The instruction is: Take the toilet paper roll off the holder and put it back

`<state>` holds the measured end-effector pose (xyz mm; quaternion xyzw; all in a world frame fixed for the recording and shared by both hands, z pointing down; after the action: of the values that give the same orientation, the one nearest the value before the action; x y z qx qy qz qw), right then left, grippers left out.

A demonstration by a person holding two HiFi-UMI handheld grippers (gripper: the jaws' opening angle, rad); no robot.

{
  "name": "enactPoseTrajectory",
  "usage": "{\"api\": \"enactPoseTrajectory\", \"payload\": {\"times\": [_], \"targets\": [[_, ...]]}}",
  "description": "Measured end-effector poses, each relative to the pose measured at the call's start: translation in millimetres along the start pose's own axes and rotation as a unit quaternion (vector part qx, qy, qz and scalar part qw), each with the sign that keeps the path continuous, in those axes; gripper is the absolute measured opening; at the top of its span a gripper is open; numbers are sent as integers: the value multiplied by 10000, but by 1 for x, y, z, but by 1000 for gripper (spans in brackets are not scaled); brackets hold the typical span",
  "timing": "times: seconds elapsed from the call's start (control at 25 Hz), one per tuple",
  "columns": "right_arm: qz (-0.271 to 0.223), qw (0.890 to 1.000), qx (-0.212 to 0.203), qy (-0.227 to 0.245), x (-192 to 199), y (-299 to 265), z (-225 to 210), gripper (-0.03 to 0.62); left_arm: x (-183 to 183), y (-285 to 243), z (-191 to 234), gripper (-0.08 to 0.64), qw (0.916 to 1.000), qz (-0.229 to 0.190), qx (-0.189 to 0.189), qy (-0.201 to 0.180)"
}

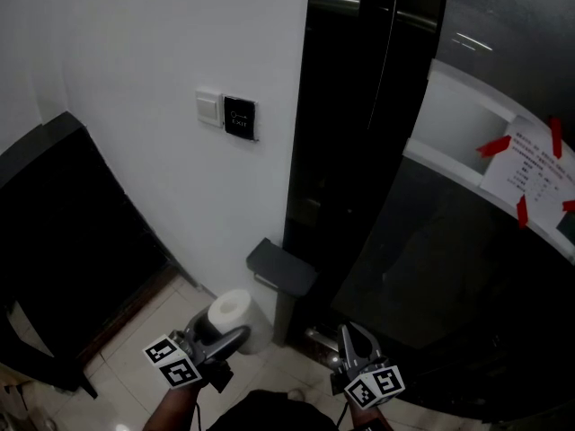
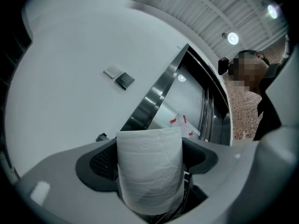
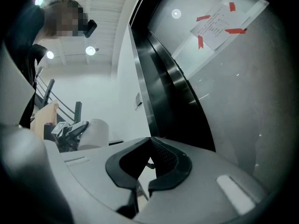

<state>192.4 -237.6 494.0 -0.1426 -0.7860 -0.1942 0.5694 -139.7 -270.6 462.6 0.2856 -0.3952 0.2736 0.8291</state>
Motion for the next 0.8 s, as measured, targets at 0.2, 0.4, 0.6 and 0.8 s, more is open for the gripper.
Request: {"api": "enactPoseTrajectory", "payload": {"times": [0.2, 0.4, 0.6, 0.8], "targets": [[-24, 10000, 41, 22, -6, 2, -2, 14, 1, -10, -1, 419, 9999, 92, 64, -118], [-6, 9999, 87, 59, -8, 5, -6, 14, -27, -49, 0, 419, 9935, 226, 356, -1056], [-2, 9999, 45, 128, -15, 5, -7, 14, -32, -73, -3, 419, 9861, 280, 503, -1557], [-3, 9998, 58, 174, -17, 4, -10, 14, -28, -100, 9, 419, 9834, 346, 340, -1746]]}}
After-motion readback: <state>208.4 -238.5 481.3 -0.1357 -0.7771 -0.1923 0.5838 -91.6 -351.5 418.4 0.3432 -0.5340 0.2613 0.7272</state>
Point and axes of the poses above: the fingertips, and each gripper's own axes: y backward along the fingers, z to its left, x out of its underside, the point moved 9 cm from there along y, backward along the fingers, and after that the axes turned 4 degrees about -z, right-handed, at the moved point
